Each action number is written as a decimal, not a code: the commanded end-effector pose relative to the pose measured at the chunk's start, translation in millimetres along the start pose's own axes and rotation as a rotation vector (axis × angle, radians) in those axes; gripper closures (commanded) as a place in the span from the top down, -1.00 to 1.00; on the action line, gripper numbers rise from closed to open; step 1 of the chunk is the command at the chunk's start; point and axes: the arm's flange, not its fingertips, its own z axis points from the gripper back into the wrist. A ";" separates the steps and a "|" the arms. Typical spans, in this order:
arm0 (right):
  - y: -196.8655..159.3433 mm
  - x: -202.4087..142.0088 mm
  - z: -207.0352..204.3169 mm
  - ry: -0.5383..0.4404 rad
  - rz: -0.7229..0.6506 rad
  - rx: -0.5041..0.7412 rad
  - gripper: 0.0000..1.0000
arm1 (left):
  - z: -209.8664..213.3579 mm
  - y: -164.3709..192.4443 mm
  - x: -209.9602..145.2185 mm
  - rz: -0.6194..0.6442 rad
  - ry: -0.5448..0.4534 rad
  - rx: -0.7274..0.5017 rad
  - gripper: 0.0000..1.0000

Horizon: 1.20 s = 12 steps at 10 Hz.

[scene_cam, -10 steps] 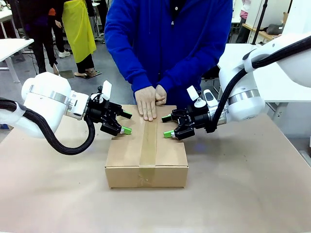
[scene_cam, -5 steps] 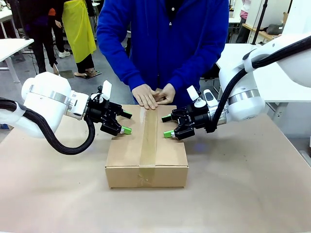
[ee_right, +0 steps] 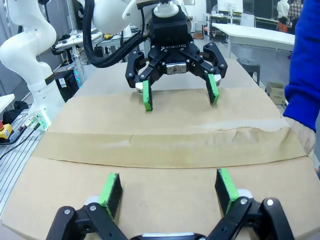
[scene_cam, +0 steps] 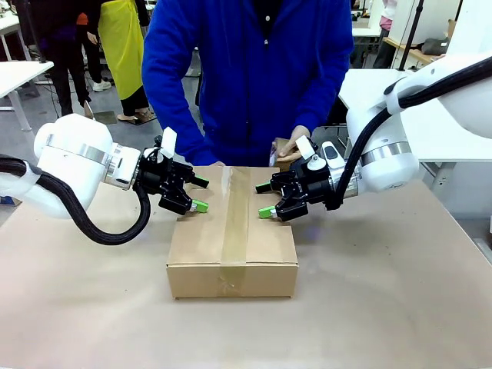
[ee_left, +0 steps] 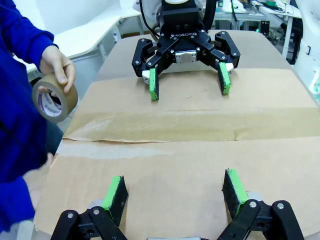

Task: Pack the gift set into the box.
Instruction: Press and hold the closed box until the human finishes sealing it.

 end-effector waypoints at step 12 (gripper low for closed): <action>100.5 18.3 190.5 -0.357 0.060 -0.152 1.00 | 166.5 -92.4 40.5 -0.214 -0.398 0.167 1.00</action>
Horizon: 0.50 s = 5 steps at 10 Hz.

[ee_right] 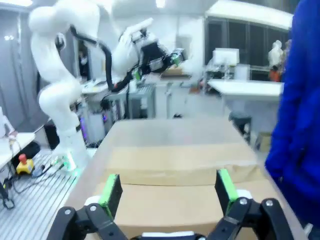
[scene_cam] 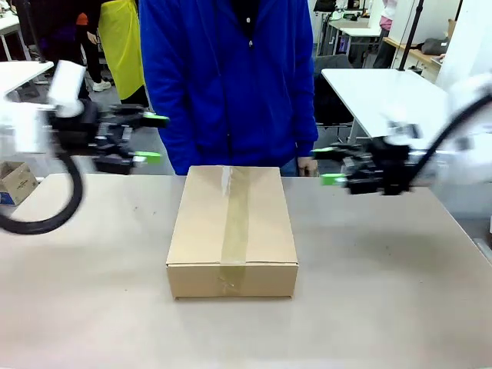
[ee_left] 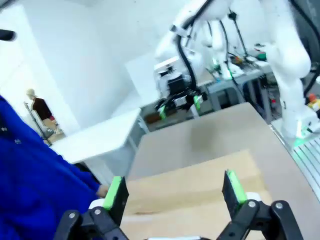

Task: Pack the gift set into the box.
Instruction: Press and hold the closed box until the human finishes sealing it.

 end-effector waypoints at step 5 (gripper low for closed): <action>30.3 2.5 47.3 -0.055 0.017 -0.100 1.00 | 75.8 -45.4 -36.0 0.098 -0.056 0.161 1.00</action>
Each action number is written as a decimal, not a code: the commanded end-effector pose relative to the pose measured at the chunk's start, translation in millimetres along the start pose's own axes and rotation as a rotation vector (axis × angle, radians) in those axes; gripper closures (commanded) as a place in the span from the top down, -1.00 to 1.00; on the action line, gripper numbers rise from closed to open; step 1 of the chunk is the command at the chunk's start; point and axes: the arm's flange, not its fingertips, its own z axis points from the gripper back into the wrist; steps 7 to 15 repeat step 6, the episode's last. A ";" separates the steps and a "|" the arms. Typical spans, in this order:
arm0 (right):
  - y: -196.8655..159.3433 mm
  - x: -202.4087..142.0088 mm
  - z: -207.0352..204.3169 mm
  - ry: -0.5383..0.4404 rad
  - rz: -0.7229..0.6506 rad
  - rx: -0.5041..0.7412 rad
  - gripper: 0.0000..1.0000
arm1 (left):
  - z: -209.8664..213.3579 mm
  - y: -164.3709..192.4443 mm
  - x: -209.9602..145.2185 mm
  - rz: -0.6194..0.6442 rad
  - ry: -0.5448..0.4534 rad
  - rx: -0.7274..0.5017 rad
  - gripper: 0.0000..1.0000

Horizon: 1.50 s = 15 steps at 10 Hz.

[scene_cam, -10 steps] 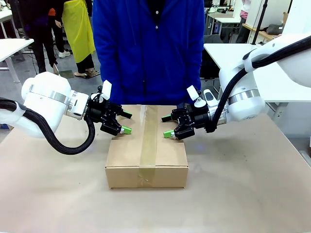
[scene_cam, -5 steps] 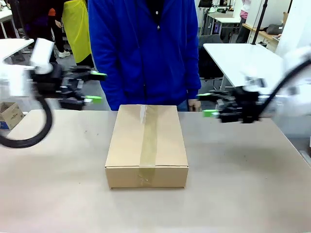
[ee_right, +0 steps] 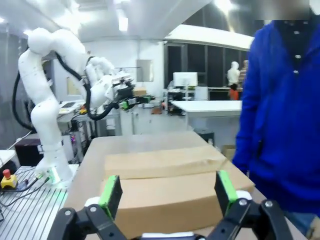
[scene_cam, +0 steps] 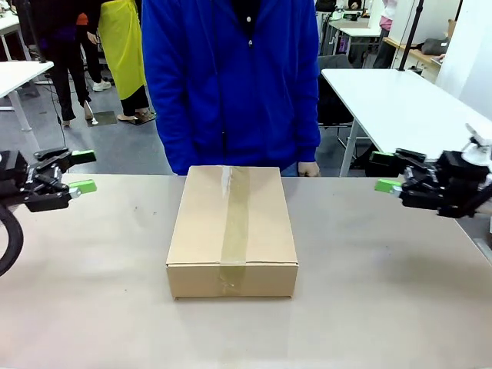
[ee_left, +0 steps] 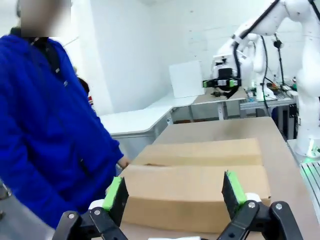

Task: Pack the gift set into the box.
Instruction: Press and hold the closed box until the human finishes sealing it.

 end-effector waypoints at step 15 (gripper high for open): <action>-15.5 5.9 -11.9 0.018 -0.020 0.039 1.00 | -24.0 -6.0 33.4 -0.068 0.000 -0.054 1.00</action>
